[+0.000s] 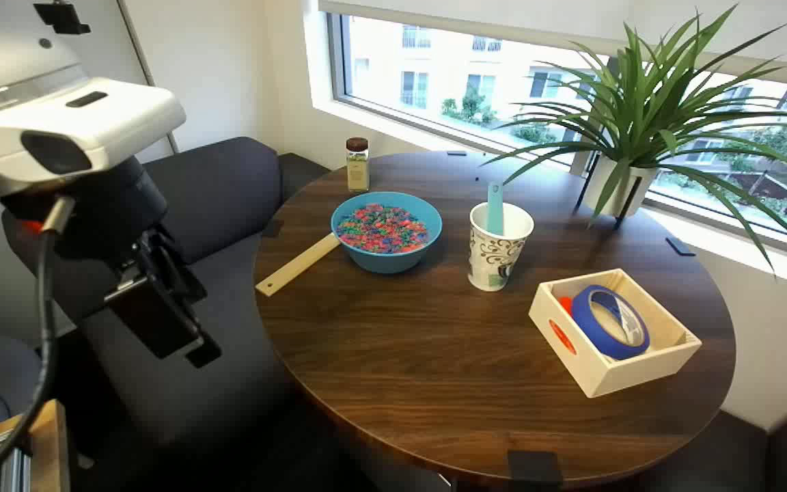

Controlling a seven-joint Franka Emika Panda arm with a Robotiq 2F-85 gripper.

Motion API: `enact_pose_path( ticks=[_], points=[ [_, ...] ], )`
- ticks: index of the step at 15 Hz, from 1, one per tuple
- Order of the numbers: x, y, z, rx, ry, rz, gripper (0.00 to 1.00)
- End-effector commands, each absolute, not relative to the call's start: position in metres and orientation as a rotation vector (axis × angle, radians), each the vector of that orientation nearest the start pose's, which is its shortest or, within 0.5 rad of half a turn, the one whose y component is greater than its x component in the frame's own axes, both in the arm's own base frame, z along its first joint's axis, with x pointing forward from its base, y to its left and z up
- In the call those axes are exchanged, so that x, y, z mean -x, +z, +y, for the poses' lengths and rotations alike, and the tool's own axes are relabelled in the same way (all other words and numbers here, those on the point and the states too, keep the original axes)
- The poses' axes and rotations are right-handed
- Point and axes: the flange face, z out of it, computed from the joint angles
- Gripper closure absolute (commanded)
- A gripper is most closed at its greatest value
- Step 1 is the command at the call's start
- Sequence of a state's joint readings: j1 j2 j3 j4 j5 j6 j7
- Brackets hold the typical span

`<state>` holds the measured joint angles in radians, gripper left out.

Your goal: Use the blue measuring spoon to place cereal from the blue bowl into the box.

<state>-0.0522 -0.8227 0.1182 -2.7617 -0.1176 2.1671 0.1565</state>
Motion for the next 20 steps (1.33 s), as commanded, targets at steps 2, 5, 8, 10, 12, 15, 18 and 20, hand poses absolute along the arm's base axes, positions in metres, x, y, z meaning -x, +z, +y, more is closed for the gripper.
enact_pose_path(
  ticks=[2,5,8,10,12,15,18,20],
  points=[
    [-0.320,0.452,0.015,3.291,-0.354,0.103,0.00],
    [-0.320,0.447,0.015,3.293,-0.334,0.102,0.00],
    [-0.327,0.471,-0.004,3.282,-0.373,0.300,0.00],
    [-0.337,0.508,-0.029,3.279,-0.397,0.497,0.00],
    [-0.352,0.544,-0.061,3.270,-0.395,0.674,0.00],
    [-0.385,0.590,-0.097,3.266,-0.425,0.627,0.00],
    [-0.438,0.621,-0.098,3.223,-0.515,0.369,0.00],
    [-0.413,0.622,-0.099,3.239,-0.553,0.412,0.00]
  ],
)
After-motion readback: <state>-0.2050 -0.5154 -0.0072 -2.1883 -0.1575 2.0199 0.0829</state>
